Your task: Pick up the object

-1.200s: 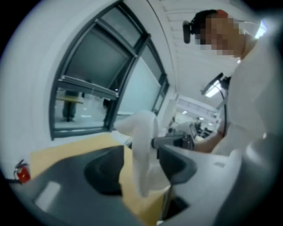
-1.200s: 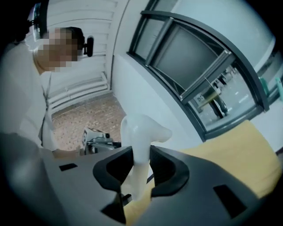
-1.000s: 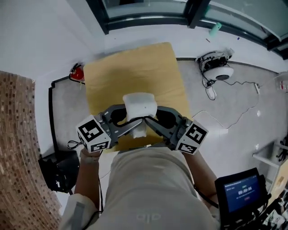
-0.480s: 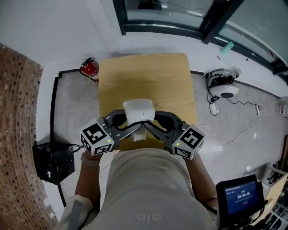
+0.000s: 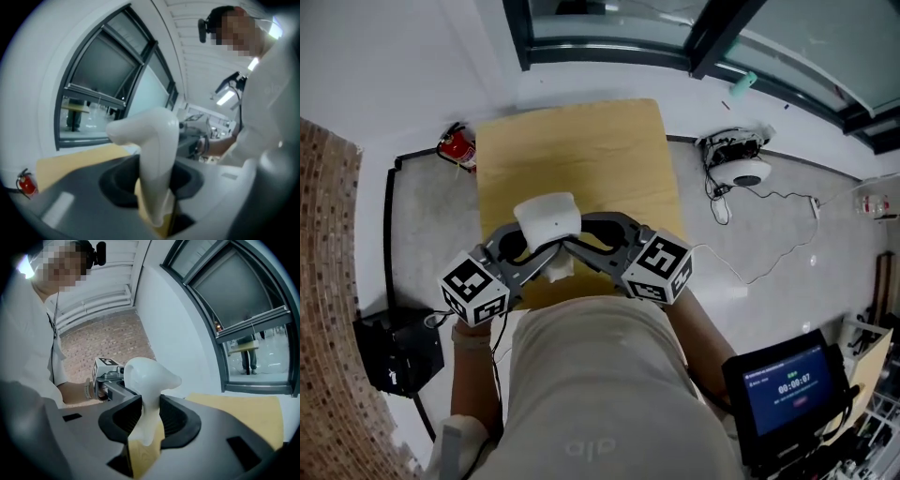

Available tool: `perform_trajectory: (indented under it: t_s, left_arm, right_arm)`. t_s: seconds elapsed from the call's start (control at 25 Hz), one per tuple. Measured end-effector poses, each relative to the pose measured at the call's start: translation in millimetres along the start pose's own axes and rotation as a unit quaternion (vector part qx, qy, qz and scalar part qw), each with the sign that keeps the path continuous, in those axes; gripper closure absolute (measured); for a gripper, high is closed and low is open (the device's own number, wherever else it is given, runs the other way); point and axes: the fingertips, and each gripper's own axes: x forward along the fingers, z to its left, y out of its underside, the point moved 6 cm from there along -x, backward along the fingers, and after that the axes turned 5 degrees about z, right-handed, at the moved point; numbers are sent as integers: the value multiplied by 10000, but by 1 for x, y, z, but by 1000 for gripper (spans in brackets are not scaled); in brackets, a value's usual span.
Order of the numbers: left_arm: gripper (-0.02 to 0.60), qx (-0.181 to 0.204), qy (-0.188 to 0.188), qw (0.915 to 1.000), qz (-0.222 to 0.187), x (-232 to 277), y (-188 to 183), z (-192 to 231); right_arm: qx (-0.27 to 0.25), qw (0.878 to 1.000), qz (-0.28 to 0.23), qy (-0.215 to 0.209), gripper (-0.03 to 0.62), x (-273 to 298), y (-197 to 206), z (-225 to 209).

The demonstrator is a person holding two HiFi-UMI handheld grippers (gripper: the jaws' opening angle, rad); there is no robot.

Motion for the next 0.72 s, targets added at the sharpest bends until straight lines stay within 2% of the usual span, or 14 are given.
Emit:
perform_trajectory:
  t_s: [0.28, 0.72]
  left_arm:
    - [445, -40, 119, 9999, 14, 11, -4, -5]
    - [445, -49, 92, 9999, 49, 15, -5, -12]
  right_arm:
    - [32, 9999, -60, 105, 473, -13, 3, -2]
    - [47, 9999, -109, 79, 473, -20, 6, -1]
